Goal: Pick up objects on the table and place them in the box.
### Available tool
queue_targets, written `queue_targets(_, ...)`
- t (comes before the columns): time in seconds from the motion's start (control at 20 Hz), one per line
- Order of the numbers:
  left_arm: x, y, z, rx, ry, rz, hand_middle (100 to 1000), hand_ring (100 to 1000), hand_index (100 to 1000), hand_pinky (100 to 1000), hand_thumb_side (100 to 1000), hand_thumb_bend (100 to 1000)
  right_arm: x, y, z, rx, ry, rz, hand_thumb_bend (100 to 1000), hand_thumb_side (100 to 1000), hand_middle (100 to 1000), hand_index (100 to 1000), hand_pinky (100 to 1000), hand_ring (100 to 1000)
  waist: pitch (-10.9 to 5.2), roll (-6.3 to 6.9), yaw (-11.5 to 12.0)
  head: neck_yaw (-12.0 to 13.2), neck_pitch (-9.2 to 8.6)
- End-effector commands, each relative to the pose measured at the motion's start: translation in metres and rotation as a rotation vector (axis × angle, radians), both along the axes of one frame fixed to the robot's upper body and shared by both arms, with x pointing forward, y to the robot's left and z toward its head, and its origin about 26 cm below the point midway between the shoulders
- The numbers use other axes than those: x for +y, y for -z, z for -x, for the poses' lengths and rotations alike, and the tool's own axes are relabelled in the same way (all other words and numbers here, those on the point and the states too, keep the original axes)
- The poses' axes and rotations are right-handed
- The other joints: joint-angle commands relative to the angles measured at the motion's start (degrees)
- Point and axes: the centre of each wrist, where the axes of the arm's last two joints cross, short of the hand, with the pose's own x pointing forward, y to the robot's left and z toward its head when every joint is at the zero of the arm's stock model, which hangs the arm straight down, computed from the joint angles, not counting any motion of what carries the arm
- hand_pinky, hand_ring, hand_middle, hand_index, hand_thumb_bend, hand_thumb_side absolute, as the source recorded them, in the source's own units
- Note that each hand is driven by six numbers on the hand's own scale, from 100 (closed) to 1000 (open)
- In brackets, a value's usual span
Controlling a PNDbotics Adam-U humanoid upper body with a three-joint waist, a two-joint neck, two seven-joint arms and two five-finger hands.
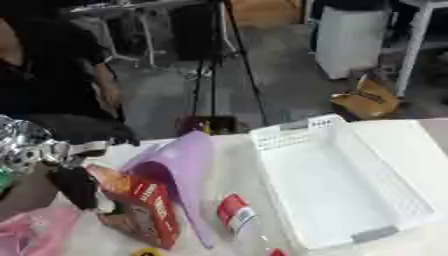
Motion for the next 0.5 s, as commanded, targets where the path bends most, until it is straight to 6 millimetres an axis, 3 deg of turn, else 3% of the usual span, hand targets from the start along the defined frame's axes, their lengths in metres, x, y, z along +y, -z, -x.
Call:
queue_targets(0.05, 0.0046, -0.0075, 0.007, 0.086, -0.158, 0.019, 1000, 1000, 1000, 1000, 430, 536, 0.0009, -0.013, 0.0021, -0.051, -0.009, 0.043, 100, 776, 575, 591, 687, 623, -0.62, -0.24, 0.1, -0.5, 0.53)
queue_targets(0.5, 0.0017, -0.0075, 0.0108, 0.094, -0.154, 0.027, 1000, 1000, 1000, 1000, 426, 498, 0.0014, -0.0136, 0.0014, -0.052, -0.016, 0.044, 100, 775, 575, 591, 686, 623, -0.45, -0.1, -0.1, -0.6, 0.29)
